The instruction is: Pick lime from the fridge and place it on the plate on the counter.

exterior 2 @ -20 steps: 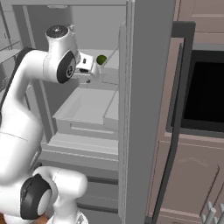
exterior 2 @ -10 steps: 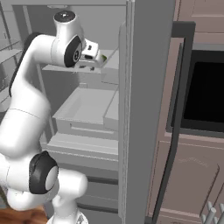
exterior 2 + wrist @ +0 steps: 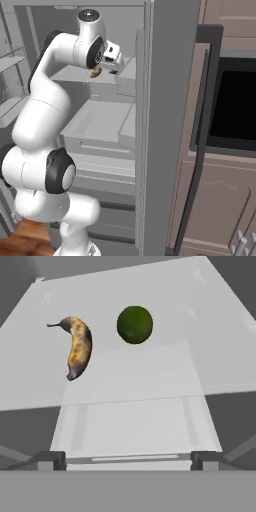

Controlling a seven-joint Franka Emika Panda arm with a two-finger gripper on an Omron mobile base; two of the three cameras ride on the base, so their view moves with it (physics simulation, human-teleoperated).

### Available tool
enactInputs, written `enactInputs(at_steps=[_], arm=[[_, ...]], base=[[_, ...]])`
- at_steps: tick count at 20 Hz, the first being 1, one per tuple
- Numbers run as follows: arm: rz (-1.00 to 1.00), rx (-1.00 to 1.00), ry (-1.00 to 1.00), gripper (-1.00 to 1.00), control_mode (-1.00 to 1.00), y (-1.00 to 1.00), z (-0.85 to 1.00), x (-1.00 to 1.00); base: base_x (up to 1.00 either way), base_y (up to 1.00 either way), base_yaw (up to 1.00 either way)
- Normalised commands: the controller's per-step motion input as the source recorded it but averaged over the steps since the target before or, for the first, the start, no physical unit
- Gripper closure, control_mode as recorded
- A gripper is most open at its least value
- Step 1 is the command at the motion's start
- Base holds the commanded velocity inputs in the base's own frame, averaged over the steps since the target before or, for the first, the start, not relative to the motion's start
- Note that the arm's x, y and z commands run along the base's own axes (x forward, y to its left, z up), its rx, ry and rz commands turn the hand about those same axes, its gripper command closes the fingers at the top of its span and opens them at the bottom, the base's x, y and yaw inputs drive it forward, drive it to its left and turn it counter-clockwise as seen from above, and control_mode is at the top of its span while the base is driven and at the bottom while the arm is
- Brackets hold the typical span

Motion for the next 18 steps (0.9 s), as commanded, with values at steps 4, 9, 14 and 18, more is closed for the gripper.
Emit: enactInputs(at_steps=[4,9,14,18], arm=[[-0.04,0.02,0.0,-1.0,-1.0,0.0,0.0,0.65],[-0.01,0.01,0.0,-1.0,-1.0,-0.02,-0.03,0.56],[0.0,0.0,0.02,-1.0,-1.0,-0.1,-0.2,0.5],[0.0,0.0,0.01,-1.0,-1.0,-0.08,-0.24,0.49]], base=[[0.0,0.0,0.0],[0.0,0.0,0.0],[0.0,0.0,0.0],[0.0,0.0,0.0]])
